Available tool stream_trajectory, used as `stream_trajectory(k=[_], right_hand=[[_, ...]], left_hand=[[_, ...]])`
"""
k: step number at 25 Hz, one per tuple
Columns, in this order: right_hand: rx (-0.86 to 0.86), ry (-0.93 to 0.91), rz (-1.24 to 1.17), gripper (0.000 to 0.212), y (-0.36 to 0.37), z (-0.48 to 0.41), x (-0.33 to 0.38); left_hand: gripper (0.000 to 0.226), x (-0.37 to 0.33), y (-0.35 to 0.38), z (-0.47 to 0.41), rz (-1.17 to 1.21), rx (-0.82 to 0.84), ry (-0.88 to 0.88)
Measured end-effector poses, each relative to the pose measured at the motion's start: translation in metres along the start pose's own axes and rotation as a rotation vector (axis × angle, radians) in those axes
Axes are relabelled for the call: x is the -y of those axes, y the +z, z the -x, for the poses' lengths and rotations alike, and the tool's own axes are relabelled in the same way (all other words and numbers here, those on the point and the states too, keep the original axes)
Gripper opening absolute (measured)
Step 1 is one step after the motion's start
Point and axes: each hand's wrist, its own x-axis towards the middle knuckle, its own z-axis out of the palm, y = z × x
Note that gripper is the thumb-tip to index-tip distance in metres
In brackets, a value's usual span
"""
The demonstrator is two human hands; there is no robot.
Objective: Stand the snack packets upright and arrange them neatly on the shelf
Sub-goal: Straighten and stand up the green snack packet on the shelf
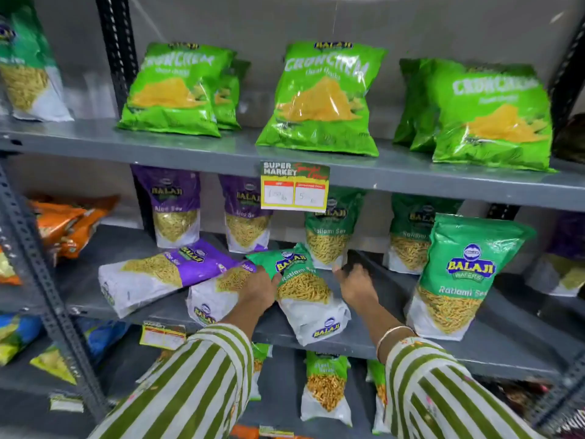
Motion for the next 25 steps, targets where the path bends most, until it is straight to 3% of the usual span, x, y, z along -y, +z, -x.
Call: stream_trajectory(k=[2, 5, 7, 9, 10, 12, 14, 15, 18, 25], right_hand=[[0.187, 0.053, -0.065, 0.062, 0.012, -0.015, -0.007], [0.410, 0.175, -0.193, 0.053, 0.025, -0.034, -0.018], [0.544, 0.219, -0.216, 0.068, 0.034, -0.047, -0.028], [0.634, 0.253, -0.221, 0.094, 0.046, -0.067, -0.044], [0.676, 0.296, -0.262, 0.083, 0.048, -0.068, -0.046], [0.748, 0.341, -0.328, 0.037, 0.039, -0.047, -0.036], [0.756, 0.347, -0.353, 0.025, 0.029, -0.024, -0.025], [0.766, 0.331, -0.365, 0.028, 0.026, -0.017, -0.022], [0.720, 0.233, -0.389, 0.042, 0.010, 0.006, -0.007], [0.394, -0.093, -0.450, 0.087, -0.010, 0.003, -0.006]], left_hand=[[0.061, -0.002, 0.015, -0.015, 0.148, 0.225, -0.172], [0.052, -0.001, 0.034, -0.022, 0.598, 0.449, -0.394], [0.044, 0.001, 0.042, -0.024, 0.748, 0.511, -0.459], [0.019, 0.000, 0.039, -0.021, 0.849, 0.601, -0.464], [0.014, 0.003, 0.038, -0.020, 0.853, 0.633, -0.471], [0.015, 0.009, 0.030, -0.014, 0.829, 0.654, -0.498], [0.005, 0.017, 0.023, -0.010, 0.833, 0.654, -0.501], [0.013, 0.020, 0.020, -0.009, 0.848, 0.626, -0.487], [0.042, 0.015, 0.001, 0.001, 0.783, 0.529, -0.356], [0.044, -0.023, -0.032, 0.023, 0.755, 0.306, -0.116]])
